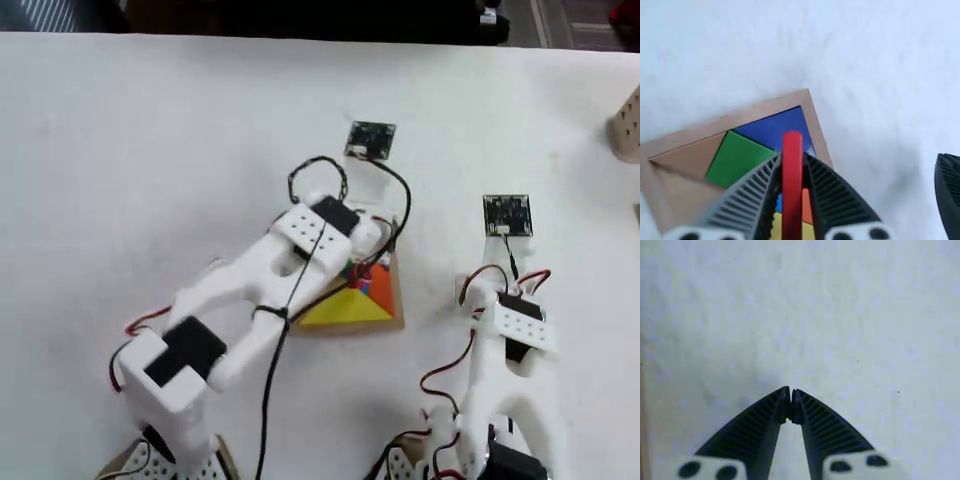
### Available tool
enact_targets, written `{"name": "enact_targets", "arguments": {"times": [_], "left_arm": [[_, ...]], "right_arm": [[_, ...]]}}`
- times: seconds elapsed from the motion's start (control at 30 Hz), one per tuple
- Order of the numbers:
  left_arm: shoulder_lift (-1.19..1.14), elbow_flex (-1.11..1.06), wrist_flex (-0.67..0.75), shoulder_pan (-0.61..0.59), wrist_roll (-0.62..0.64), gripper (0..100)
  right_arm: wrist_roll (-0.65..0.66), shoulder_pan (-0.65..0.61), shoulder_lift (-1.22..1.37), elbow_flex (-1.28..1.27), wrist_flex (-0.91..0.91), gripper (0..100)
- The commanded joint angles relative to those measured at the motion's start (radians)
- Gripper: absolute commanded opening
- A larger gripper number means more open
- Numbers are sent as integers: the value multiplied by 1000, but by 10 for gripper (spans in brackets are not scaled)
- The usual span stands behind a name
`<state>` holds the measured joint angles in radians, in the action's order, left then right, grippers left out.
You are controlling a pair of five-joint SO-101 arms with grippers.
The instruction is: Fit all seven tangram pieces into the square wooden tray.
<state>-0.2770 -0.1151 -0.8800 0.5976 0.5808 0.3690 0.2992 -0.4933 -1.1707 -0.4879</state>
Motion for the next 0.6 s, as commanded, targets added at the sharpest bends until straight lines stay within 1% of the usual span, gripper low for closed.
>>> {"name": "enact_targets", "arguments": {"times": [0.0,0.03,0.13,0.2,0.37,0.43,0.57], "left_arm": [[8,8,38,-13,28,24],[8,8,37,-15,21,24],[7,8,37,-7,-74,24],[7,8,37,-10,-114,24],[-4,-23,35,-30,-121,37],[-28,-37,37,-27,-120,102],[-56,-37,15,-24,-112,292]], "right_arm": [[-8,-8,-25,43,5,18],[-8,-8,-25,43,5,18],[-8,-8,-25,43,5,18],[-8,-8,-25,41,5,18],[-8,-8,-25,40,5,18],[-8,-10,-25,38,5,18],[-8,-10,-25,38,5,18]]}}
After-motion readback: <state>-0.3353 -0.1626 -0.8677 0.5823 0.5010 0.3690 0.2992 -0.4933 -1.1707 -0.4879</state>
